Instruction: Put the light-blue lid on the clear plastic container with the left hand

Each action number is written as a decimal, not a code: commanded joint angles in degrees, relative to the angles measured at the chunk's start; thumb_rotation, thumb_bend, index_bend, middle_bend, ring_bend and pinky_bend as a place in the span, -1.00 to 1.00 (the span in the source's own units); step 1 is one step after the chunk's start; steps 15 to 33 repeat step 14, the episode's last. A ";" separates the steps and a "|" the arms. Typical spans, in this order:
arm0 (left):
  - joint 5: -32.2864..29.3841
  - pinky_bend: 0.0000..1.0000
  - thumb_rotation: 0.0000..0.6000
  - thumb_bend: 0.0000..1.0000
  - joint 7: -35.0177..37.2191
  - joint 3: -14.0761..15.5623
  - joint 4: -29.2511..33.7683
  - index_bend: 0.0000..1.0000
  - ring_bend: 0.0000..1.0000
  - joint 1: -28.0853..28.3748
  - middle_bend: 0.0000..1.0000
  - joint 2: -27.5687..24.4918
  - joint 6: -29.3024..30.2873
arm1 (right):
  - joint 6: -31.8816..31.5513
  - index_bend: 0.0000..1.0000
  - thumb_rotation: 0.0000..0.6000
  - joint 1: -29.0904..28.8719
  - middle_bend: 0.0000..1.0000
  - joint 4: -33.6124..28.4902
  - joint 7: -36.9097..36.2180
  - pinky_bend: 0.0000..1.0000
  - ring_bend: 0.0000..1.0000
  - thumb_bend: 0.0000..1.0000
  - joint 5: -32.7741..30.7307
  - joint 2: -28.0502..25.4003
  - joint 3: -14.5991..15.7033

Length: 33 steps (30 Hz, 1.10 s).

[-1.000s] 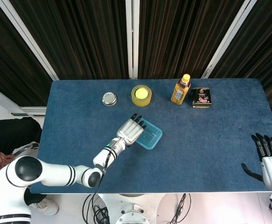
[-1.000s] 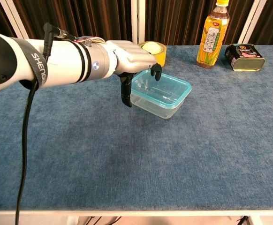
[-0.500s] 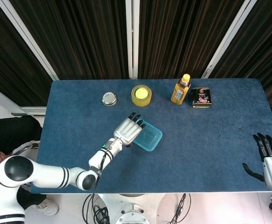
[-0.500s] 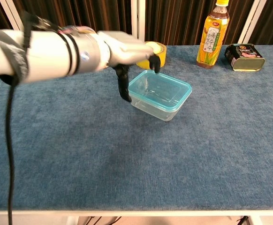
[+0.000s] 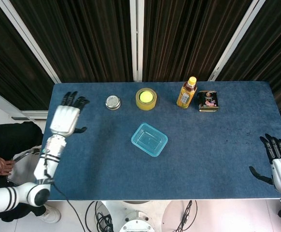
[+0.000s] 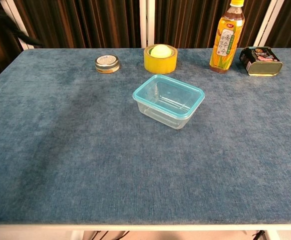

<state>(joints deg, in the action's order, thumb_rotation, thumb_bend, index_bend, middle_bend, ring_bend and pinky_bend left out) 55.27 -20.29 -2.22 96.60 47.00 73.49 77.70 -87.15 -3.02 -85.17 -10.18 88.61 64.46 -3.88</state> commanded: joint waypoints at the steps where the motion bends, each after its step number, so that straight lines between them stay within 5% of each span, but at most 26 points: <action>1: 6.15 -0.99 1.00 -1.00 5.14 4.92 -0.55 -0.57 -0.95 -9.58 -0.69 -4.93 8.16 | 1.00 -1.00 1.00 -1.01 -0.98 1.51 -1.97 -1.00 -1.00 -0.69 0.18 -0.10 -0.34; 9: 13.79 -1.00 1.00 -1.00 5.22 11.55 2.42 -0.57 -0.96 -23.19 -0.69 -6.17 18.09 | 0.71 -1.00 1.00 -0.99 -0.96 1.38 -3.94 -1.00 -1.00 -0.68 1.74 -0.14 0.86; 14: 17.49 -1.00 1.00 -1.00 4.02 12.64 2.46 -0.57 -0.96 -29.56 -0.69 -4.48 23.16 | 1.92 -1.00 1.00 -1.50 -0.98 -1.14 -5.52 -1.00 -1.00 -0.67 2.49 -2.13 1.65; 33: 17.49 -1.00 1.00 -1.00 4.02 12.64 2.46 -0.57 -0.96 -29.56 -0.69 -4.48 23.16 | 1.92 -1.00 1.00 -1.50 -0.98 -1.14 -5.52 -1.00 -1.00 -0.67 2.49 -2.13 1.65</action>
